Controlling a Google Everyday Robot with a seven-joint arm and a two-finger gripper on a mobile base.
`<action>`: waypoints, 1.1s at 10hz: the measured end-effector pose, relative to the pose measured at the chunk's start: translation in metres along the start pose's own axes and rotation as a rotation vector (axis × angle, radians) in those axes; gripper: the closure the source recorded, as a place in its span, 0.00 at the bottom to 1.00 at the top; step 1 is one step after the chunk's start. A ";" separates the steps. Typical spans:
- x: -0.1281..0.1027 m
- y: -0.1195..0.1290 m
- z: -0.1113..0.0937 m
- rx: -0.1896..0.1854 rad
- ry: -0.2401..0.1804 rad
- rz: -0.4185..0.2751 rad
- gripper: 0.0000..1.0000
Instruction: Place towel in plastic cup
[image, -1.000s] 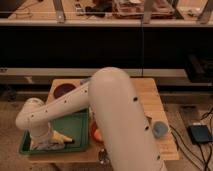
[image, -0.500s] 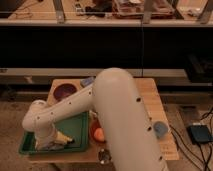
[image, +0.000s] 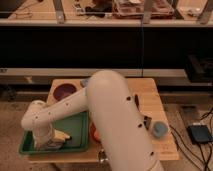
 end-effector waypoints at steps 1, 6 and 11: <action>0.005 -0.015 -0.001 0.005 0.002 -0.022 0.67; 0.007 -0.012 -0.010 0.028 -0.021 -0.009 1.00; 0.023 -0.018 -0.090 0.164 -0.037 -0.019 1.00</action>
